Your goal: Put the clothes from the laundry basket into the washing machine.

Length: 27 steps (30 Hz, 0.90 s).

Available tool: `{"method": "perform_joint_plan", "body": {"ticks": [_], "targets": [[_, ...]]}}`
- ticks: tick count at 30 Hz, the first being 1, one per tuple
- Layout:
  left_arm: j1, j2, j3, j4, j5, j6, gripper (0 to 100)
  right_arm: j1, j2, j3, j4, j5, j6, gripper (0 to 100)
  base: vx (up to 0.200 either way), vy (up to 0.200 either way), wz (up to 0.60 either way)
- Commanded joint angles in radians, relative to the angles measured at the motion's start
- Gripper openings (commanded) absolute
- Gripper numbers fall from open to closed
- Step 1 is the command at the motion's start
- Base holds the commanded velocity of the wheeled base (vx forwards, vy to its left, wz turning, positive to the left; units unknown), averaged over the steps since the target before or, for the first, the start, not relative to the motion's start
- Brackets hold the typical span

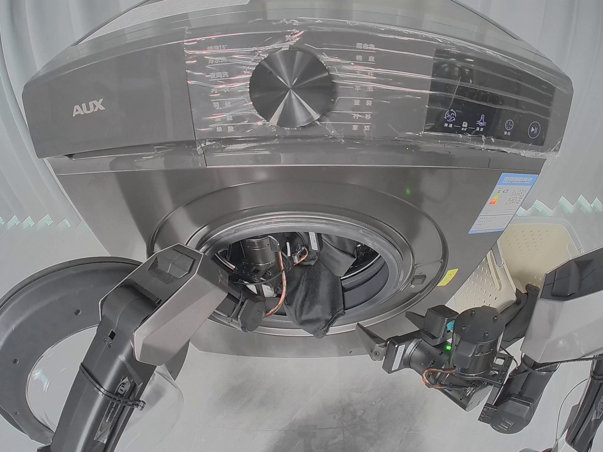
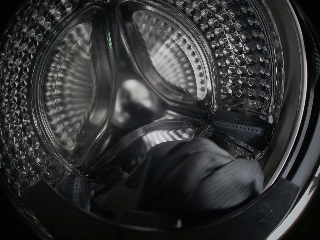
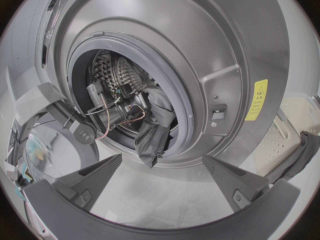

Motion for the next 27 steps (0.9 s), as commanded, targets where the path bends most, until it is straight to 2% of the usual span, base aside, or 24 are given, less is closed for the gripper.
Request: {"method": "perform_joint_plan", "body": {"ticks": [1, 5, 6, 8, 17, 25, 27], "targets": [[-0.007, -0.005, 0.012, -0.005, 0.002, -0.002, 100, 0.0, -0.001, 0.0, 0.0, 0.0, 0.0, 100, 0.0, 0.0, 0.0], [-0.01, -0.042, 0.102, 0.003, -0.006, -0.002, 100, 0.0, -0.001, 0.0, 0.0, 0.0, 0.0, 100, 0.0, 0.0, 0.0], [-0.02, -0.122, 0.236, 0.017, -0.034, -0.004, 100, 0.0, -0.001, 0.0, 0.0, 0.0, 0.0, 100, 0.0, 0.0, 0.0], [-0.024, -0.163, 0.323, 0.044, -0.072, -0.005, 100, 0.0, 0.001, 0.0, 0.0, 0.0, 0.0, 100, 0.0, 0.0, 0.0], [-0.04, -0.218, 0.472, 0.055, -0.121, 0.004, 100, 0.002, 0.001, 0.001, 0.0, 0.0, 0.0, 100, 0.0, 0.0, 0.0], [-0.043, -0.224, 0.539, 0.07, -0.135, 0.064, 100, 0.0, 0.004, 0.001, 0.0, 0.0, 0.0, 100, 0.0, 0.0, 0.0], [-0.043, -0.237, 0.584, 0.07, -0.155, 0.078, 100, 0.0, 0.004, 0.001, 0.0, 0.0, 0.0, 100, 0.0, 0.0, 0.0]]}}
